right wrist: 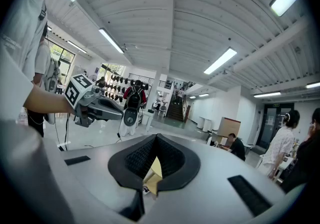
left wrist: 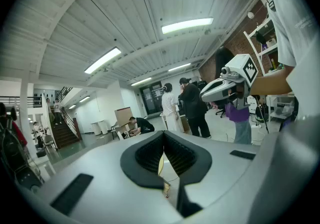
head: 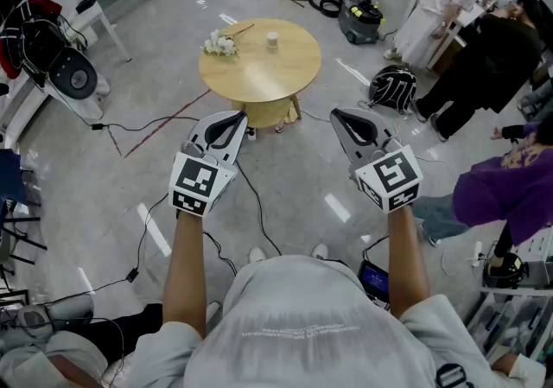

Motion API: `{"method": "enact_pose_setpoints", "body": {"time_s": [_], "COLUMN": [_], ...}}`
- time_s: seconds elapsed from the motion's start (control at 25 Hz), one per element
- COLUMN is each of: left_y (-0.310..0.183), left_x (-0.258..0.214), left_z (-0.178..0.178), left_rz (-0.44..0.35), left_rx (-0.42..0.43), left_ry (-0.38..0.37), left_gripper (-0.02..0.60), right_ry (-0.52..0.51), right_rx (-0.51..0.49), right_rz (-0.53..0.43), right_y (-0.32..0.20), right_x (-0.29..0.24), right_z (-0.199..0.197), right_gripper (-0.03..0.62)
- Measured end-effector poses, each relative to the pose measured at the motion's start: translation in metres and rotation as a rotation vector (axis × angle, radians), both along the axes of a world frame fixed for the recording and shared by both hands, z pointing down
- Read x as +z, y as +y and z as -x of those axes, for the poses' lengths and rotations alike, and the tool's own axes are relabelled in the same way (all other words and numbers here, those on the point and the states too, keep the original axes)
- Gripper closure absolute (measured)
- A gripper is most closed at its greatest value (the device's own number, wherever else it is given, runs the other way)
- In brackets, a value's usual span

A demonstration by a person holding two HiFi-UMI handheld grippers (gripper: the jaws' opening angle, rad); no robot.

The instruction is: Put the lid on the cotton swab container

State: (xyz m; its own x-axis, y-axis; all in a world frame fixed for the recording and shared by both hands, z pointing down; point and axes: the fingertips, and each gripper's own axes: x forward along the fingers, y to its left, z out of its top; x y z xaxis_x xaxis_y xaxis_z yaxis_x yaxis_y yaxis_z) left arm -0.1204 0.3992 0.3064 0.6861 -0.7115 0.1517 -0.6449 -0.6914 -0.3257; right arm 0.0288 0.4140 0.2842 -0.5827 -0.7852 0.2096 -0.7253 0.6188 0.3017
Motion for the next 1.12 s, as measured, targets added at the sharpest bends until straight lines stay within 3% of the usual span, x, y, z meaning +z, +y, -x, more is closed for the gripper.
{"method": "enact_pose_setpoints", "body": {"time_s": [0.44,0.92,1.12], "left_y": [-0.029,-0.043,-0.074], "left_x": [0.009,0.036,0.045], "left_z": [0.029,0.107,0.108], "left_rz": [0.014,0.059,0.063], "left_rx": [0.022,0.011,-0.003], "left_ry": [0.027,0.052,0.044], "left_gripper": [0.563,0.563,0.563], "right_ry": [-0.066,-0.011,-0.013], "right_rx": [0.014,0.093,0.102], "right_rz": [0.022,0.047,0.044], "right_y": [-0.024,-0.032,-0.067], "right_x": [0.004,0.024,0.03], "right_z": [0.035,0.086,0.08], "right_gripper": [0.568,0.568,0.568]}}
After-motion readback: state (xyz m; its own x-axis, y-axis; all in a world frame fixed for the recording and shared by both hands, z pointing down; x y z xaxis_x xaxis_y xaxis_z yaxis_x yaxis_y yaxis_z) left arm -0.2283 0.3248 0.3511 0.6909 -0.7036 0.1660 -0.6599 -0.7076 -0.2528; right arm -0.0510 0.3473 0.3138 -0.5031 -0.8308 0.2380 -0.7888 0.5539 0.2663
